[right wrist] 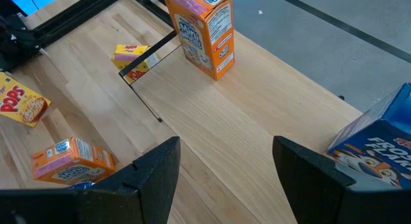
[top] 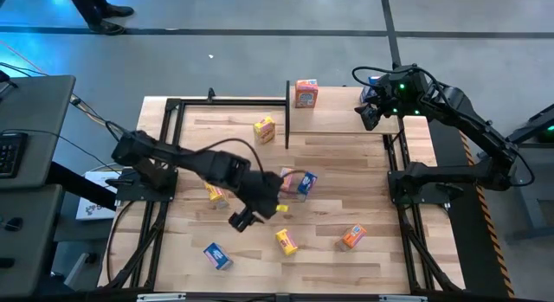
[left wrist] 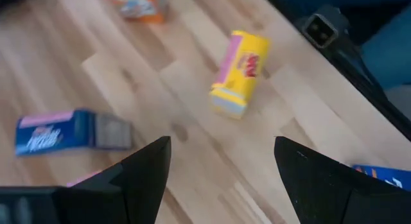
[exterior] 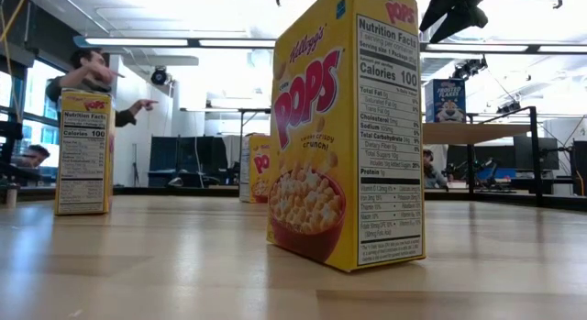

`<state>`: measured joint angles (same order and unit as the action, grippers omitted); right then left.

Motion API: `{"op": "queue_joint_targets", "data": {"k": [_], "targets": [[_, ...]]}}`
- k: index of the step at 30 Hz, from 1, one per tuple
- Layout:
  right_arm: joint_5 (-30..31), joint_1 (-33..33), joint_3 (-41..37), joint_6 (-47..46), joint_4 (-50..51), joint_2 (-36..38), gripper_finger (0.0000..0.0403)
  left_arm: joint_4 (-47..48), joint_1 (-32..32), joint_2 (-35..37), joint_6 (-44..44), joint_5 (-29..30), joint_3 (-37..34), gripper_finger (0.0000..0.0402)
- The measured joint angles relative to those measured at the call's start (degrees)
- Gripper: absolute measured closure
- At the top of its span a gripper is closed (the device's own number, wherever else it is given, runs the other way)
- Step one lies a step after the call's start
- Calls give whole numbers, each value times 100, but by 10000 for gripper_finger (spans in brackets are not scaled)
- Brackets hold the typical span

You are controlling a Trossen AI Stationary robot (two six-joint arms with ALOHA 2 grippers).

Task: Stack cereal on shelf
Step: Put the bottom yellow cereal box on the shelf

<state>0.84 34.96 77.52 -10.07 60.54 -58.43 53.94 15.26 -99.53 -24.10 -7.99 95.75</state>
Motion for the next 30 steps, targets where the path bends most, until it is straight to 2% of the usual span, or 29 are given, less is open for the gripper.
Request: {"op": "queue_joint_targets", "data": {"k": [13, 20, 30], "targets": [[0, 0, -1, 1, 0, 0, 163, -714, 510, -4, -20, 206, -552, 135], [0, 0, -2, 1, 1, 0, 163, -1447, 629, 0, -262, 323, -907, 135], [0, 0, 0, 2, 2, 0, 163, -2133, 631, -257, -457, 282, -1171, 98]]}}
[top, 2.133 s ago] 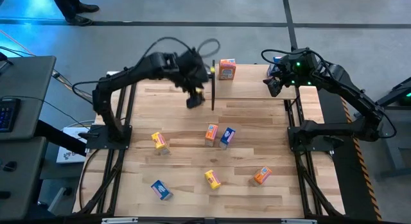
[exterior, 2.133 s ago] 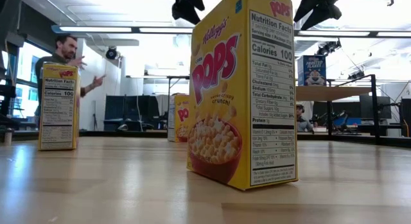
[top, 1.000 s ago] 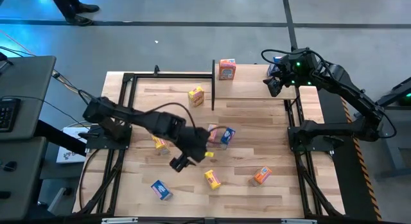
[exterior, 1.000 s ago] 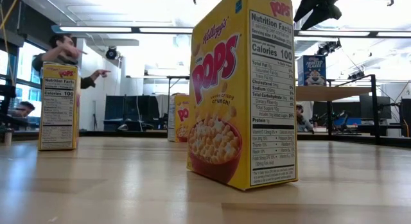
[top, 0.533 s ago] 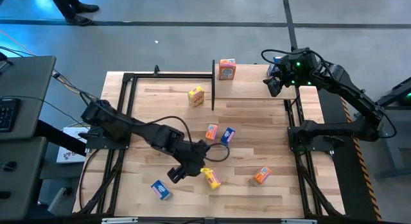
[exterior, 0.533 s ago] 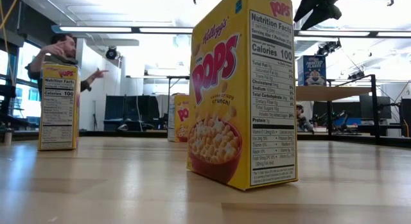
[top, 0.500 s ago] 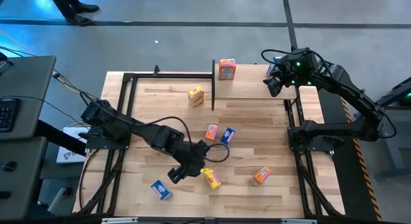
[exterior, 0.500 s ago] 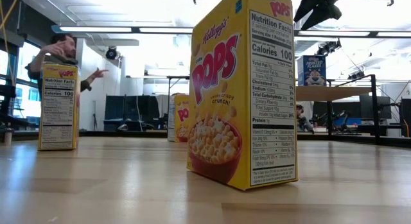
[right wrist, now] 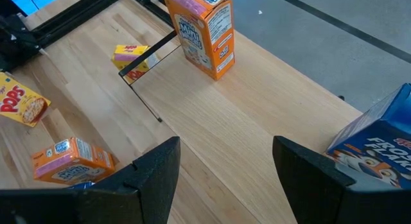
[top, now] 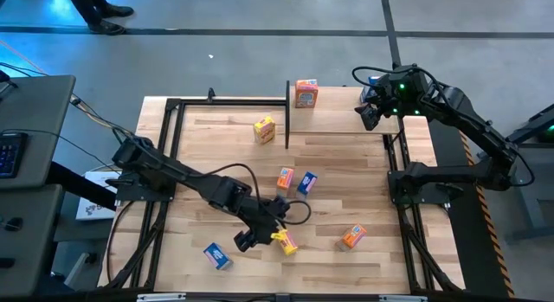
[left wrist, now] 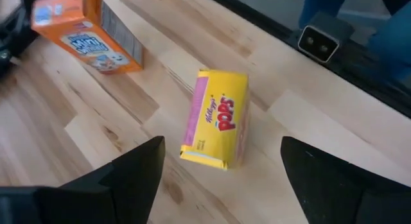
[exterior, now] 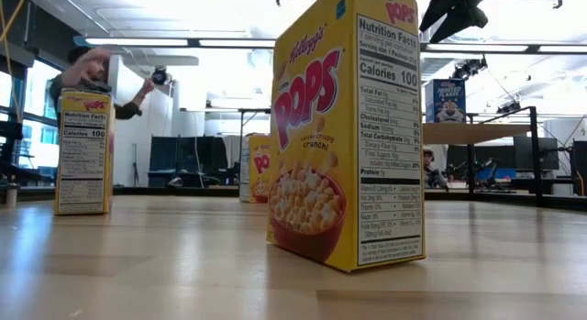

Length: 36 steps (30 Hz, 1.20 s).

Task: Stack cereal on shelf
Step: Put the bottom yellow cereal box on the shelf

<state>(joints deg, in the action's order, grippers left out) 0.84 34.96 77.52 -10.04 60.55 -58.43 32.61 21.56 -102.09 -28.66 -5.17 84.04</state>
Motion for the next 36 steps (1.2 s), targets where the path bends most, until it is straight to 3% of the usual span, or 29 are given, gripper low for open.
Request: {"op": "queue_joint_targets", "data": {"k": [36], "targets": [[0, 2, 0, -2, -17, 0, 163, -391, -59, -873, -162, 15, -1, 103]]}}
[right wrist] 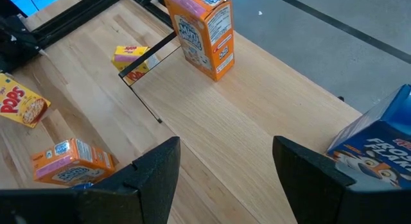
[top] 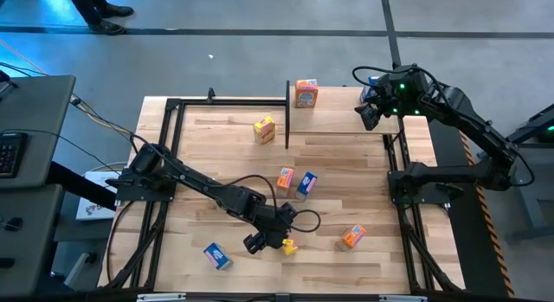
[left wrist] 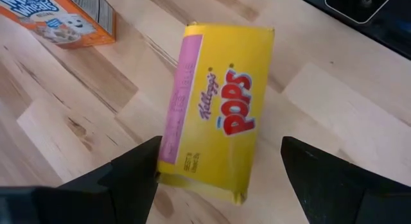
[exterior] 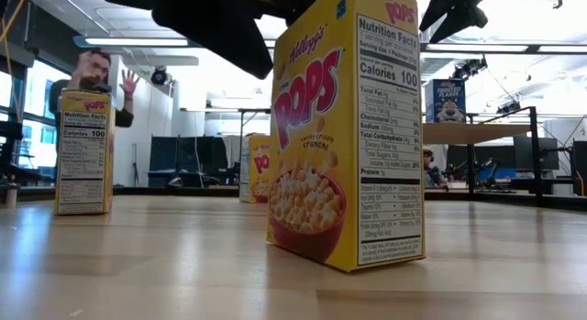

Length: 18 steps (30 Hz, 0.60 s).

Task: Stack cereal on shelf
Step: Put the bottom yellow cereal box on the shelf

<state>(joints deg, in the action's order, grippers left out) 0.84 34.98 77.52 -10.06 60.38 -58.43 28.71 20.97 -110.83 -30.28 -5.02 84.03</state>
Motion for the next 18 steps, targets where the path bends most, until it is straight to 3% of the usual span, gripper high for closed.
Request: {"op": "queue_joint_targets", "data": {"k": [10, 18], "targets": [[0, 0, 0, 1, -7, 0, 163, 66, 0, 2, 81, -75, 0, 174], [0, -2, 0, 2, -4, 0, 163, 59, 0, 4, 273, -131, 0, 206]]}}
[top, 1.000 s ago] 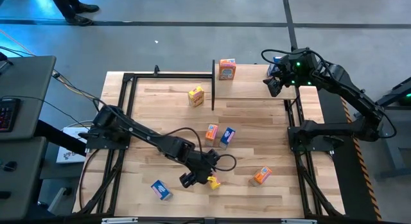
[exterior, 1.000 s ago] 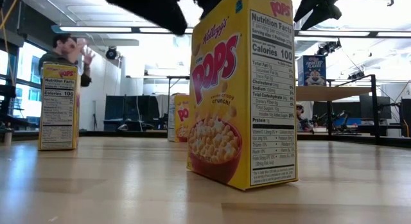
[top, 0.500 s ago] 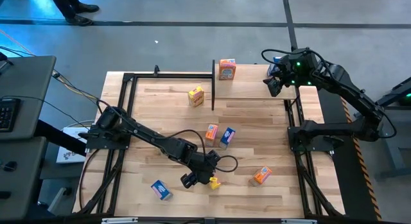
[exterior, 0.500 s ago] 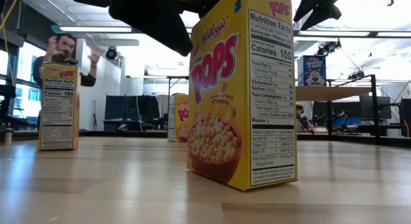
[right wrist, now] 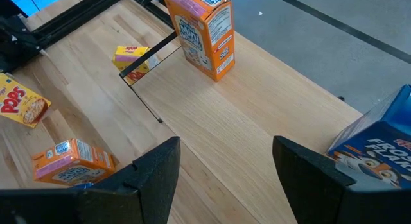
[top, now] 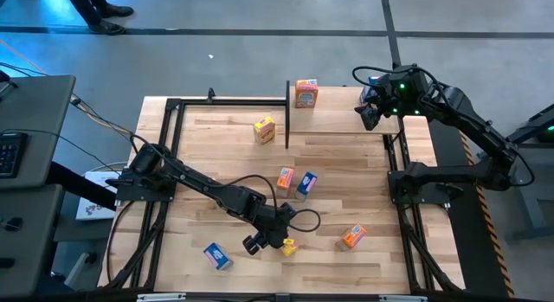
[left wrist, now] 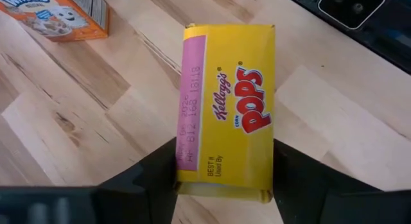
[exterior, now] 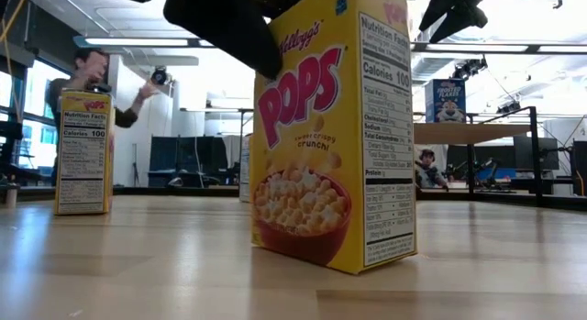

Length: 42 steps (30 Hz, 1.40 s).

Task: Stack cereal on shelf
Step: Put the bottom yellow cereal box on the shelf

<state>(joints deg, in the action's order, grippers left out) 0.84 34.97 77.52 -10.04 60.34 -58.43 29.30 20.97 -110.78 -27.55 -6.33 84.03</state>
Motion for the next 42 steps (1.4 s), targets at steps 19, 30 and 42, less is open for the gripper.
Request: {"op": "queue_joint_targets", "data": {"k": [19, 30, 42], "targets": [[0, -1, 0, 0, 0, 0, 163, -126, -242, 48, 765, 143, 78, 242], [0, 2, 0, 0, 0, 0, 163, 189, -829, 48, 1233, 197, 833, 242], [0, -1, 0, 0, 2, 0, 163, 529, -1313, 48, 1307, 212, 1462, 242]]}}
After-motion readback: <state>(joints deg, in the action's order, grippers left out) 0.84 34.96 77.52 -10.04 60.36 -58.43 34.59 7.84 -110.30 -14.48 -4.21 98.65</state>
